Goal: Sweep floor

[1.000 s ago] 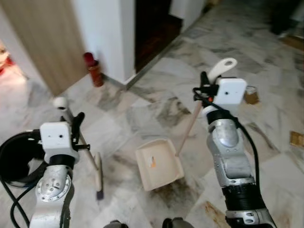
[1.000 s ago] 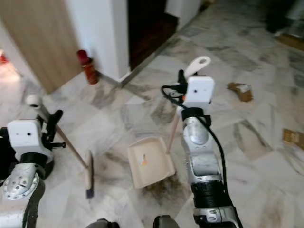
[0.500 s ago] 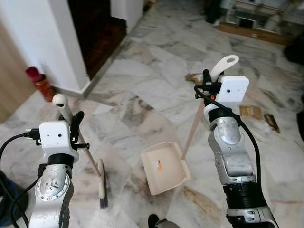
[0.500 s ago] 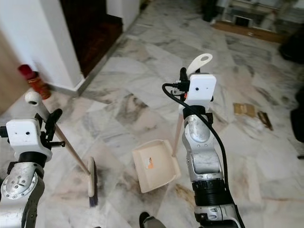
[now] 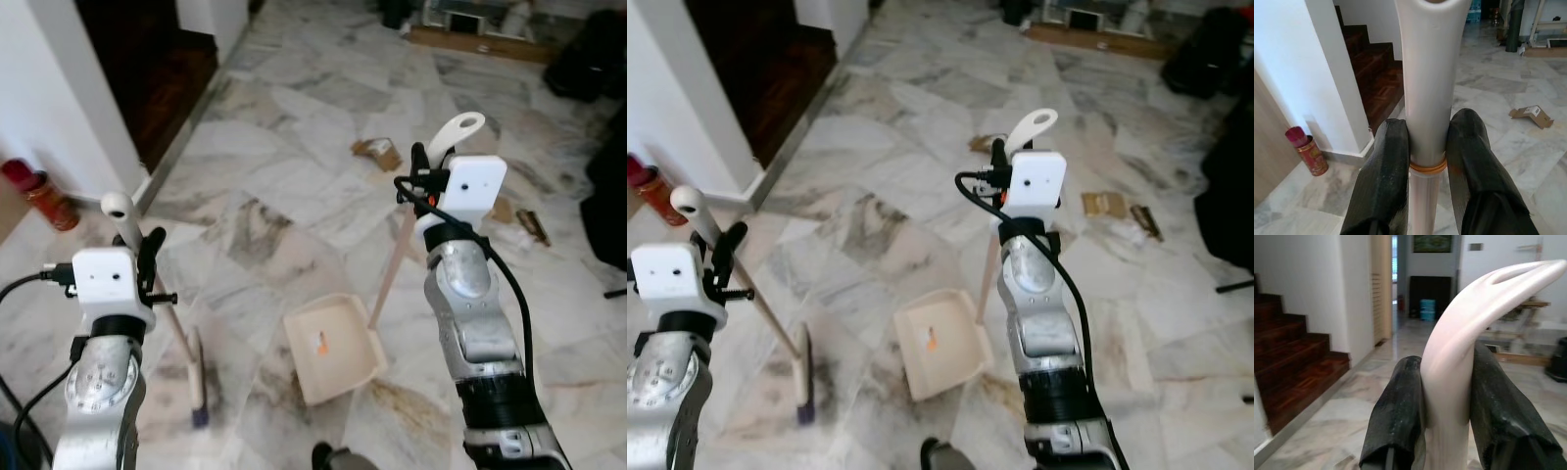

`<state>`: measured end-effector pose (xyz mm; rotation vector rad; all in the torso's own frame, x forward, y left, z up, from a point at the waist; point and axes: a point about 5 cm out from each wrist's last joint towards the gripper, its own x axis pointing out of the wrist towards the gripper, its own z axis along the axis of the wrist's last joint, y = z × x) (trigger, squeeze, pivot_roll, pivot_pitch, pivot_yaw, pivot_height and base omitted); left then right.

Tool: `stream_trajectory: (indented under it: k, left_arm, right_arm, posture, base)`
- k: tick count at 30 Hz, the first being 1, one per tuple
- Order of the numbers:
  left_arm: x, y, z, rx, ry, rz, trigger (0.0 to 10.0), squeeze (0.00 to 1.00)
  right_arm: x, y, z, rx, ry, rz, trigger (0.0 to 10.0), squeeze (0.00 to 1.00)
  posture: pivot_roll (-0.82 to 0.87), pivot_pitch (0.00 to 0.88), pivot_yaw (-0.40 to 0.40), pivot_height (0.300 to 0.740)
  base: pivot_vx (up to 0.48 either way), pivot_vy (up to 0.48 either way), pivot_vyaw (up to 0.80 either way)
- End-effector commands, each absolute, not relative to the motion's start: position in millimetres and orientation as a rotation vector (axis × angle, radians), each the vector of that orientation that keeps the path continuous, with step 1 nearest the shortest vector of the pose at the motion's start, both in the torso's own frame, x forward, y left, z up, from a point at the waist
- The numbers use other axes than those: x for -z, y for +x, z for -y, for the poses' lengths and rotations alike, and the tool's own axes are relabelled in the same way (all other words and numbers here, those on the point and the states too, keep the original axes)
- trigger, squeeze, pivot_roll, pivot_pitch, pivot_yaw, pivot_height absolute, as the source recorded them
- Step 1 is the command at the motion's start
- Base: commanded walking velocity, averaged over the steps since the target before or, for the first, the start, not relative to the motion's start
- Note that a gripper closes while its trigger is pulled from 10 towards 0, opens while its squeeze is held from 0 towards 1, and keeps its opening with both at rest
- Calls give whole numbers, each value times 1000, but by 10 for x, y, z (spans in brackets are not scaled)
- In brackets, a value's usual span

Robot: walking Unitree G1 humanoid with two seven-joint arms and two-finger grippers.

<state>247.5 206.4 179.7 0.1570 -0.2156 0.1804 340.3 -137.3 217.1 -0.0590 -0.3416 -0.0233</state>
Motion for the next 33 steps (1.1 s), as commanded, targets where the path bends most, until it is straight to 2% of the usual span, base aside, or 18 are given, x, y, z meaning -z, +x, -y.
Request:
stream_trajectory:
  k: [1,24,30,33]
  left_arm:
    - [-1849,2451,-2091,-192,166,238,10000,0]
    - [-1846,2462,-2059,-186,159,241,10000,0]
    - [-1842,2474,-2060,-178,159,240,10000,0]
    - [-1828,2475,-2047,-172,157,236,10000,0]
  right_arm:
    - [-2244,3405,1336,11,-64,371,10000,0]
    - [-2266,3397,1304,-7,-50,392,10000,0]
    - [-2259,3386,1292,-7,-41,393,10000,0]
    - [-2270,3371,1285,-14,-50,407,10000,0]
  posture:
    - [-29,198,-42,740]
    - [-31,192,-42,740]
    - [-34,182,-34,740]
    - [-42,171,-33,740]
  base:
    - [296,0,-800]
    - [290,0,-24]
    - [289,0,-784]
    - [290,0,0]
